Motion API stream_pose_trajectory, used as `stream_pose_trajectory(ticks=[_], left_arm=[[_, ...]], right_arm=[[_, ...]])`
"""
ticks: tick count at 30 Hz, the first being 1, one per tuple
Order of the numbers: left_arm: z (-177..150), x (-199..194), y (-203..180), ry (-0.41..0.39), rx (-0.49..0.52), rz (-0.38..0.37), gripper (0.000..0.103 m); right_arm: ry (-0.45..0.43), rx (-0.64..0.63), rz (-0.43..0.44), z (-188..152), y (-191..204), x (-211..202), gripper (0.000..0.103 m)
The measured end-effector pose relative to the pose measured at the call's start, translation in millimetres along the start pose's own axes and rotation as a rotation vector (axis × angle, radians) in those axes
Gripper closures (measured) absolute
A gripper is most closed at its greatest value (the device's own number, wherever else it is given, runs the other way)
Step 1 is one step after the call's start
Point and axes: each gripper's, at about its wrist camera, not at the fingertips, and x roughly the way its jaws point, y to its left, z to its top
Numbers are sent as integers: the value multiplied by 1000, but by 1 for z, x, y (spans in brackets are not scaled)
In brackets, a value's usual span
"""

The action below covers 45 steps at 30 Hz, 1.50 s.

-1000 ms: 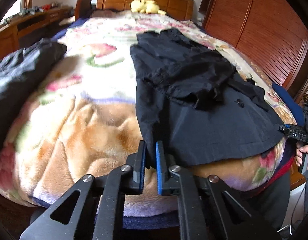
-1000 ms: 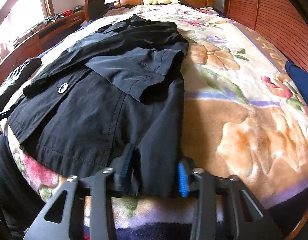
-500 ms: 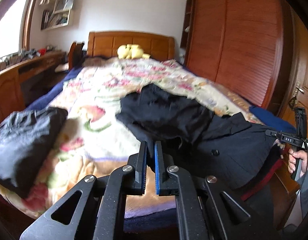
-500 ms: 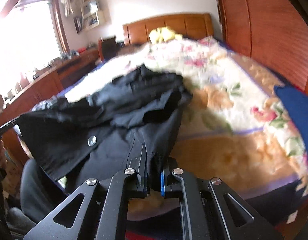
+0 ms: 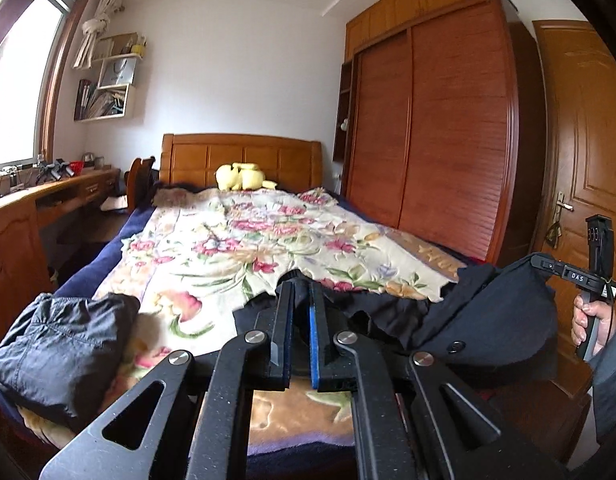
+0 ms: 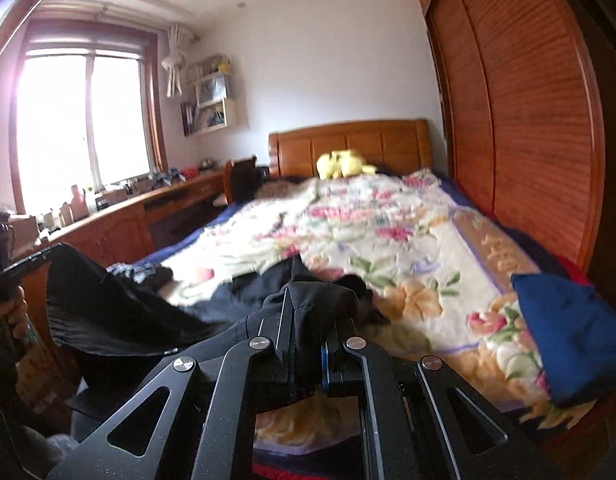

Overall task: Fold large clothes
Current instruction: 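Lift the hem with both tools, fold it toward the collar, open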

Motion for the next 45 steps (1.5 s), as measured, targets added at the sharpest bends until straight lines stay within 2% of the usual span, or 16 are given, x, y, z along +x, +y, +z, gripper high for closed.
stream_pose_trajectory(ticks=[4,8,13,19,25,33,41,45], left_arm=[[-9,12,11,29,-11,30,96],[-32,41,28,108,-64,37,96],[-56,75,40,190,-109,60,96],[-67,87,48,214,-139,76,96],[-71,90,53,230,-139,67,96],[-84,115,61,269,-133,89,96],[-116,160,77,336,-138,124,96],[-134,180,86,385,-149,123,96]], right_arm=[[24,-15,-11,-8,-2,1,95],[91,-6,-29,-29,-3,34,95],[174,48,-18,-30,-20,79,95],[204,138,14,-13,-40,110,95],[230,179,18,-26,-43,121,95],[293,180,-19,-46,-42,146,94],[390,147,-58,-77,-36,212,94],[402,87,-85,-86,-24,237,94]])
